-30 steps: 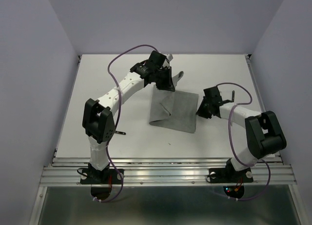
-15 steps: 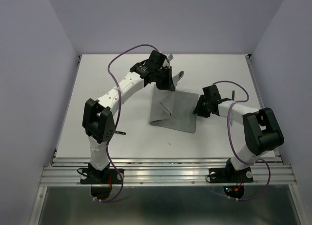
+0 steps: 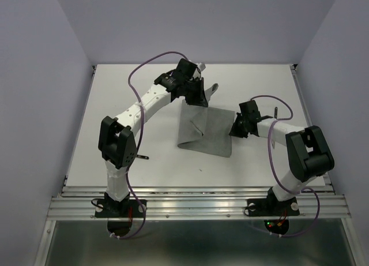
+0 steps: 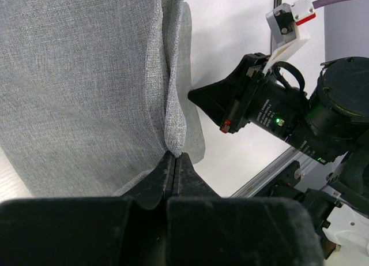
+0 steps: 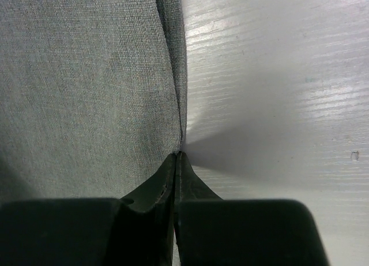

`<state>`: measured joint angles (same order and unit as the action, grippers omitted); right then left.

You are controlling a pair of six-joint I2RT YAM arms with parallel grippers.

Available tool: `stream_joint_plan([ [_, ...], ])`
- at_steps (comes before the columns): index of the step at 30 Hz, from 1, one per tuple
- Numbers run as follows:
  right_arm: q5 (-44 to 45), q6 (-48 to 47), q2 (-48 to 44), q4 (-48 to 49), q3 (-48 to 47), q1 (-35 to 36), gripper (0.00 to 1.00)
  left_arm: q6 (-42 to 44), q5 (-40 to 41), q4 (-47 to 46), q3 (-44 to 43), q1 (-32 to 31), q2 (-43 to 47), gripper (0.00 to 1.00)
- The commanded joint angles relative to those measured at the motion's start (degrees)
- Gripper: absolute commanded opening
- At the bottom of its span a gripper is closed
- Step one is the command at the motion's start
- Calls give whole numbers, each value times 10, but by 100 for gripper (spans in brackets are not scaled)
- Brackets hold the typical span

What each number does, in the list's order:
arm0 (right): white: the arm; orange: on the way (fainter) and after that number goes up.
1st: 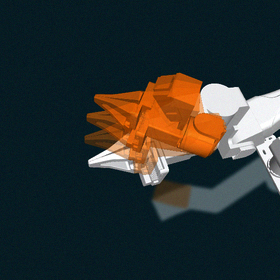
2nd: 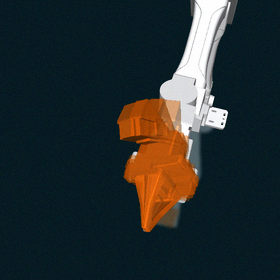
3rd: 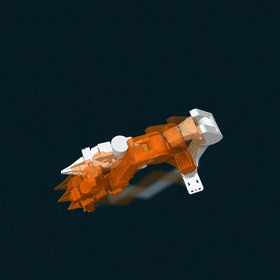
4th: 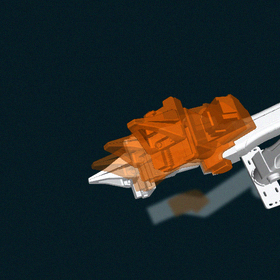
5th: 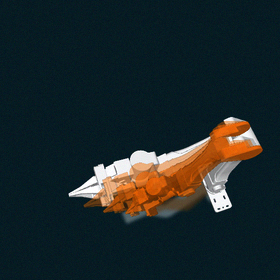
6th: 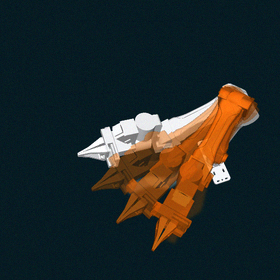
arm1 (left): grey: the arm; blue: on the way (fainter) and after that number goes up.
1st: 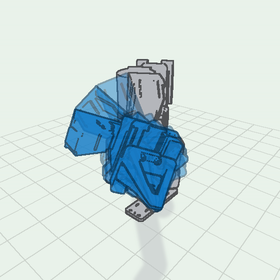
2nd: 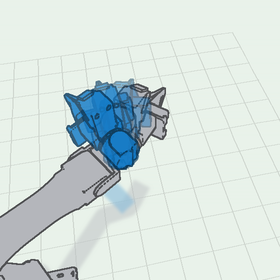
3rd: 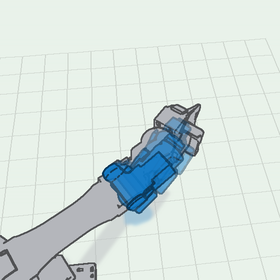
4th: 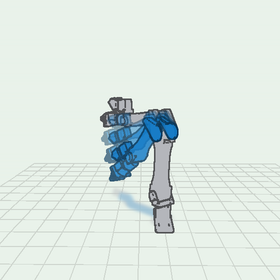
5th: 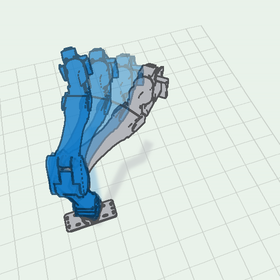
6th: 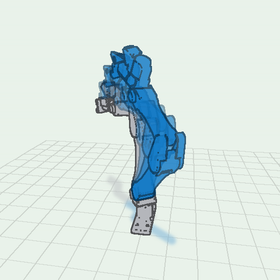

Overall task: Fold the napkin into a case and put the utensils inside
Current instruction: Fold the rectangle-folded napkin at the center of the board.

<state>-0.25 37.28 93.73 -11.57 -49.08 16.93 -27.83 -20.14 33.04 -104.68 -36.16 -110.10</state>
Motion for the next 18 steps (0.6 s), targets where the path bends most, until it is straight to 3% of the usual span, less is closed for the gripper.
stream_joint_plan([
  [1,7,-5,7,-11,-3,6,1,8,-17,-8,-37,-1,-1,0],
  [18,-15,56,49,10,-41,31,1,-20,-51,-31,-57,-17,-33,0],
])
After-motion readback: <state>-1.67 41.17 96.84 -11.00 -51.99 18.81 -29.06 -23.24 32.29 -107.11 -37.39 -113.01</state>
